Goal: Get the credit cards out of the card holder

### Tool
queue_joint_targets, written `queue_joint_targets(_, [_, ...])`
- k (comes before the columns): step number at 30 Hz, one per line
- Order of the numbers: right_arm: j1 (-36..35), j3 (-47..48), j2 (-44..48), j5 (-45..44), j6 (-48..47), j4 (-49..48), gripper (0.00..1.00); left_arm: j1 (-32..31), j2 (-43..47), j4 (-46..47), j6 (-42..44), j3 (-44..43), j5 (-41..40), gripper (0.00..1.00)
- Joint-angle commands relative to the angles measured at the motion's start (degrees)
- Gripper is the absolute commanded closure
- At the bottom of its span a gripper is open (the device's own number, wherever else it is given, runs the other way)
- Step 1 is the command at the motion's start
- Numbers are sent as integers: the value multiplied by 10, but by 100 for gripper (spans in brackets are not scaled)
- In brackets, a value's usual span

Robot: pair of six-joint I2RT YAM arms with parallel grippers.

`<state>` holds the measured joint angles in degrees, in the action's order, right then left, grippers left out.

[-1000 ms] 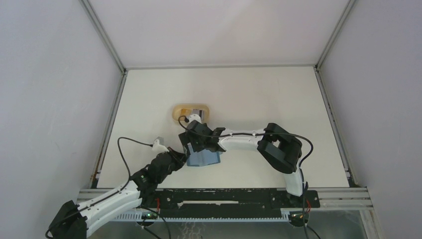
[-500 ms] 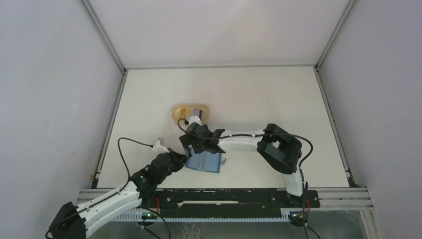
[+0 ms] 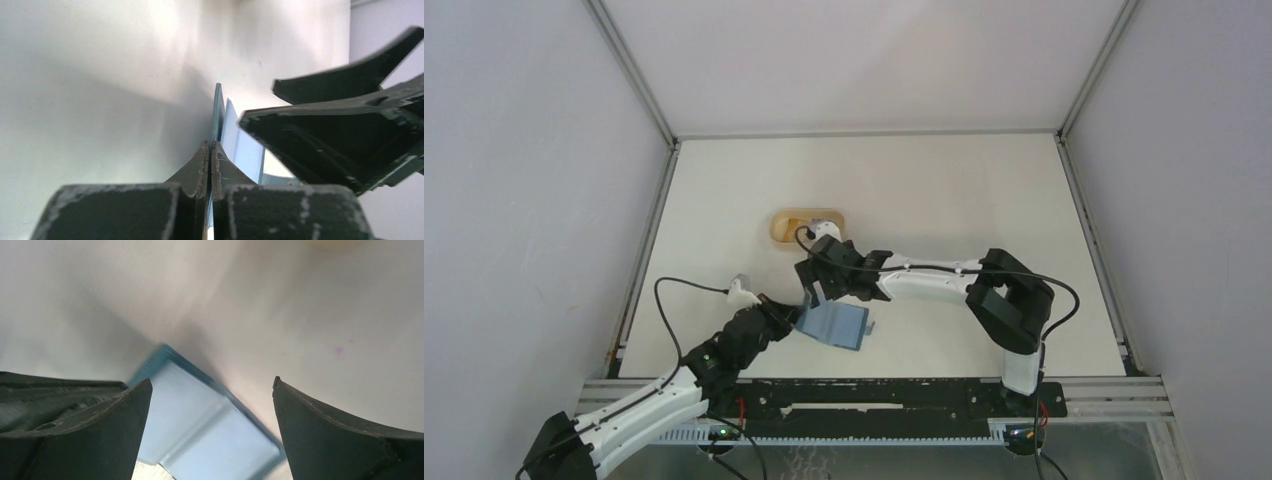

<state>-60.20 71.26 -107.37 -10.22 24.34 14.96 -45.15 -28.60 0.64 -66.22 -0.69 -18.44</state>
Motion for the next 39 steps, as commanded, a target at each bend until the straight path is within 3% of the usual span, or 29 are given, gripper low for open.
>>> queue_joint_targets(1, [26,10,54,-7,-14,46,0,8,9,-2,-6,67,-72,100])
queue_joint_targets(5, [23,-7,92,-11,-10,62,0,8,16,-20,-10,60,-86,100])
queue_joint_targets(11, [20,-122,175,-8,40,54,0,8,38,-42,-25,58,-111,100])
queue_joint_targets(16, [15,-187,187,4,85,32,0,8,57,-54,-34,64,-127,100])
queue_joint_targets(34, [0,-183,113,-6,102,-10,5,7,64,-78,-31,58,-122,100])
queue_joint_targets(39, [17,-183,125,-7,103,-34,13,8,69,-85,-29,56,-120,100])
